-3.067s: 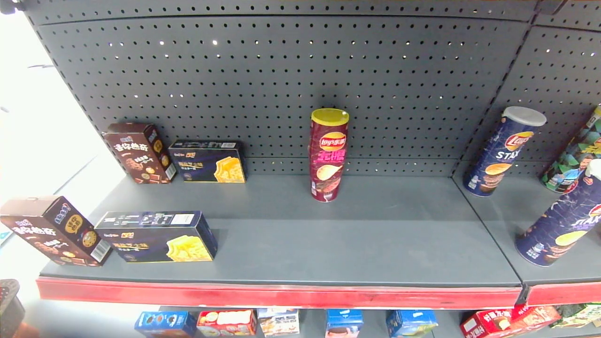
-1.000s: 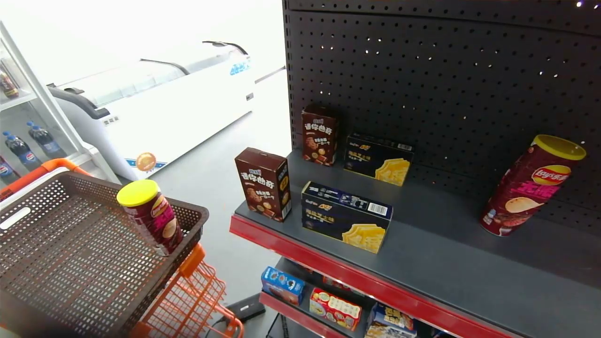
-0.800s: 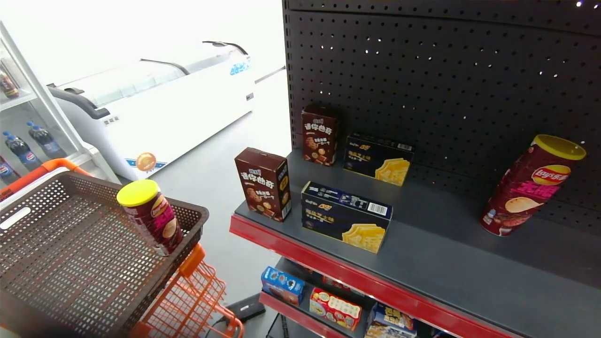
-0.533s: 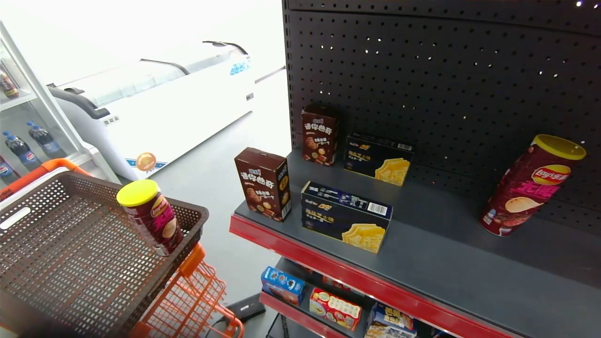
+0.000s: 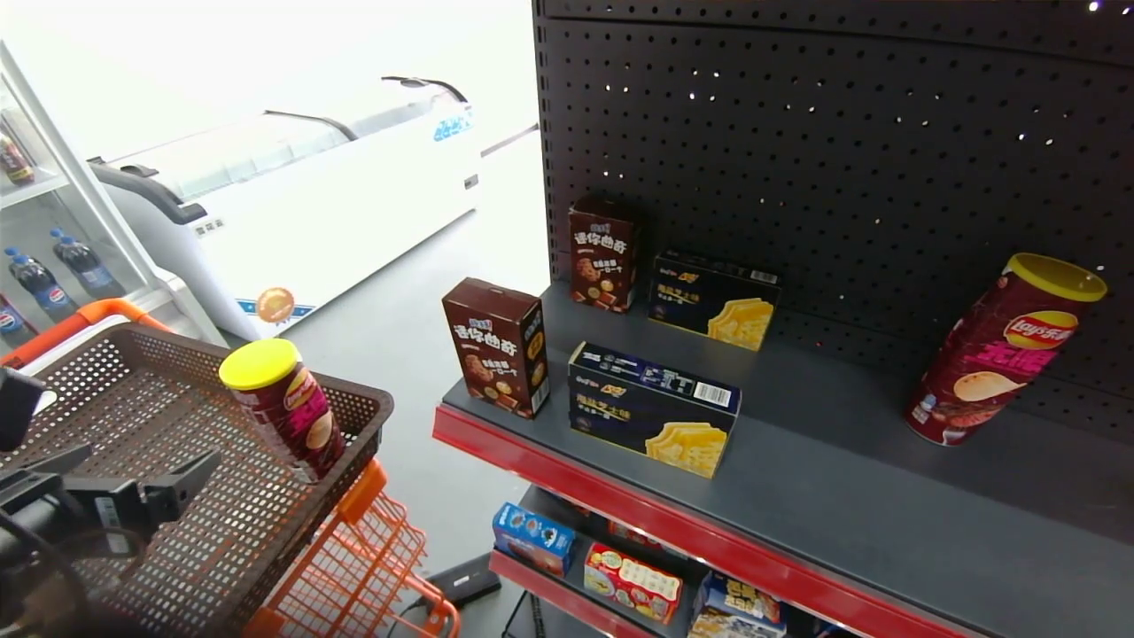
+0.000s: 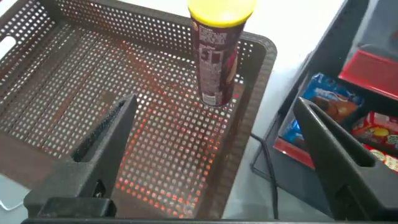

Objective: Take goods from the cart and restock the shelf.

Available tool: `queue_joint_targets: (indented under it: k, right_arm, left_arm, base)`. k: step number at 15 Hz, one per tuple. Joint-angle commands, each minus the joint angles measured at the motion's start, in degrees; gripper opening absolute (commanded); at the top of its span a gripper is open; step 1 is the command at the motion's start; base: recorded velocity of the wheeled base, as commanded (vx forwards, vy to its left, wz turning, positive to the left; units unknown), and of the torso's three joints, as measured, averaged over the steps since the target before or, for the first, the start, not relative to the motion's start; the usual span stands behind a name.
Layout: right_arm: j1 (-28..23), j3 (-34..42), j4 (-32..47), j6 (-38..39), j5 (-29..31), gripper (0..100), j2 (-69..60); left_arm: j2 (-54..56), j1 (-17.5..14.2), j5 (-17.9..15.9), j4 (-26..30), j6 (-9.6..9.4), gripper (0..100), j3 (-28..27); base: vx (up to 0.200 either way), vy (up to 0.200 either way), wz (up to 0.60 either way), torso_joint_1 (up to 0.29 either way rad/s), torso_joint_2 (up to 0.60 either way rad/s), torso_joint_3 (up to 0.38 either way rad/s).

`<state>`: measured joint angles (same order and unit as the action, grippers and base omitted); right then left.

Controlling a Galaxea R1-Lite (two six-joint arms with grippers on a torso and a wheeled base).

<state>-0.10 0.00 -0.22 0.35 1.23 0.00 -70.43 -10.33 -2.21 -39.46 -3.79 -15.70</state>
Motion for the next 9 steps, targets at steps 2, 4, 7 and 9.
queue_joint_targets:
  k: [2, 4, 7, 9]
  right_arm:
    - [0.0, 0.0, 0.0, 0.0, 0.0, 100, 0.1]
    - [0.0, 0.0, 0.0, 0.0, 0.0, 100, 0.1]
    - [0.0, 0.0, 0.0, 0.0, 0.0, 100, 0.1]
    - [0.0, 0.0, 0.0, 0.0, 0.0, 100, 0.1]
  left_arm:
    - [-20.5, 0.0, -0.3, -15.9, -0.08, 100, 0.1]
    - [-23.4, 0.5, -0.3, -19.4, 0.01, 100, 0.0]
    - [-34.3, 0.7, -0.6, -35.3, -0.43, 100, -0.6]
    - [-38.5, 0.7, -1.6, -40.6, -1.57, 100, -1.6]
  base:
    - [0.0, 0.0, 0.0, 0.0, 0.0, 0.0]
    - [0.0, 0.0, 0.0, 0.0, 0.0, 0.0]
    - [0.0, 0.0, 0.0, 0.0, 0.0, 0.0]
    - [0.0, 0.0, 0.0, 0.0, 0.0, 0.0]
